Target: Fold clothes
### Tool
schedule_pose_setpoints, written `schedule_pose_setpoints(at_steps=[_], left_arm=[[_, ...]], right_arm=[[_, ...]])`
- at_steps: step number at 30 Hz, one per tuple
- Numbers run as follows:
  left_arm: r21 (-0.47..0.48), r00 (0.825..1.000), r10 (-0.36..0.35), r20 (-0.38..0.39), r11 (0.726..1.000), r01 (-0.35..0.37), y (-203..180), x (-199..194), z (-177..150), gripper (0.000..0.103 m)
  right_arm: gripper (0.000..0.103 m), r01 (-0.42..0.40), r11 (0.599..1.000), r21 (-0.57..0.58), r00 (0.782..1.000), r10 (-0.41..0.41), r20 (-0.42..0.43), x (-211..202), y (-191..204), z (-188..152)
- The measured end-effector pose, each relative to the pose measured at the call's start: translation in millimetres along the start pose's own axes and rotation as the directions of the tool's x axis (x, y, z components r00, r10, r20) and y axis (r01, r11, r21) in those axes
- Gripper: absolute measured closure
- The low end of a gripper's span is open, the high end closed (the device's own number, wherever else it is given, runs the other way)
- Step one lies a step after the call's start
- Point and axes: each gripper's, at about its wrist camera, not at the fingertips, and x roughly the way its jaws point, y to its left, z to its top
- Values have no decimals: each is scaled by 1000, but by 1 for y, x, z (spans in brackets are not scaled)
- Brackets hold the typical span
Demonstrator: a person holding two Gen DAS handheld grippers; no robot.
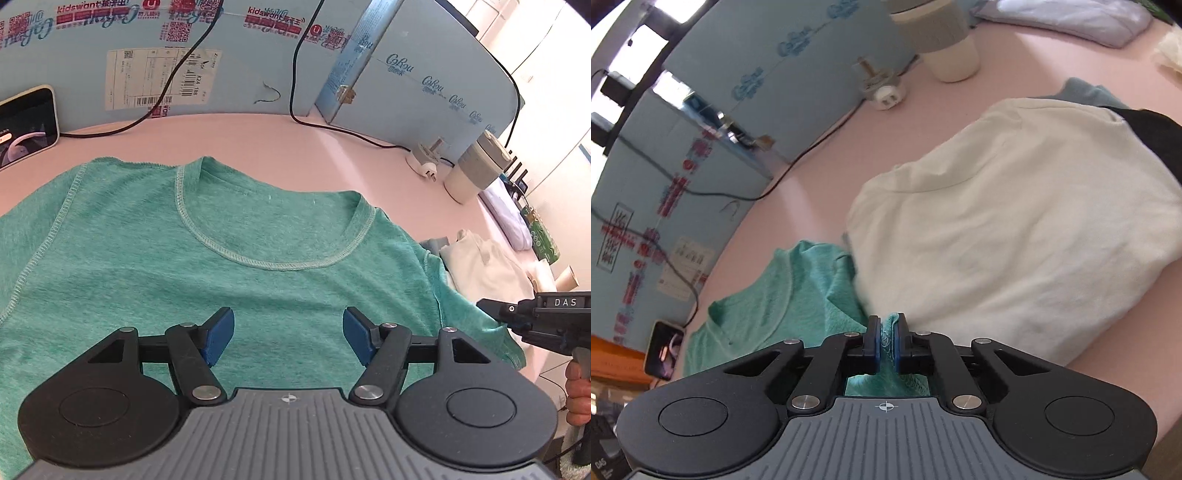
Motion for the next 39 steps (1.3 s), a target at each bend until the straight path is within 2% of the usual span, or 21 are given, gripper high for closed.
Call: schedule_pose_setpoints(at_steps=[2,4,7,9,10,16,21,24,26,28,31,34,36,38,39], left_arm=[[-9,1000,17,-4,1000,-17,1,0,-1,37],[-23,999,45,-10,999,-45,5,1,-2,37],[-45,997,72,-22,996,-73,12,0,-4,37],[-56,996,82,-29,995,-84,15,0,-6,35],[-61,996,86,-33,994,-88,17,0,-7,35],[-66,996,86,-39,994,-89,17,3,-6,35],[-65,997,71,-34,995,-73,16,5,-2,34],[-68,1000,5,-22,998,-7,13,6,7,34],[-99,997,-76,-22,992,74,14,8,16,34],[-114,993,-113,-22,987,109,12,12,27,34],[-97,994,-102,-39,990,98,4,25,42,34],[-84,992,-97,-74,992,91,-4,44,52,33],[-81,989,-112,-98,991,104,-10,57,57,33],[-73,984,-125,-130,990,117,-17,68,60,33],[-64,982,-124,-140,991,116,-21,73,60,33]], right_arm=[[96,-76,993,-88,995,71,-64,8,24,-11],[96,-153,973,-171,982,130,-138,17,49,-23],[96,-193,941,-278,944,101,-313,43,76,-50],[95,-187,925,-332,918,44,-394,58,86,-69],[95,-198,920,-339,910,44,-412,61,88,-73],[91,-187,915,-359,922,37,-386,53,91,-70],[86,-202,909,-364,957,105,-269,23,90,-50],[86,-164,905,-394,967,68,-245,15,84,-46],[85,-137,900,-413,973,44,-227,10,80,-44],[85,-111,895,-432,978,20,-210,5,76,-41],[85,-112,876,-469,970,-5,-241,-1,70,-49],[85,-141,859,-491,964,6,-267,-5,72,-60],[76,-149,848,-508,965,14,-260,-8,75,-64],[47,-151,840,-520,970,24,-244,-10,79,-67],[44,-160,833,-530,968,28,-247,-9,81,-69]])
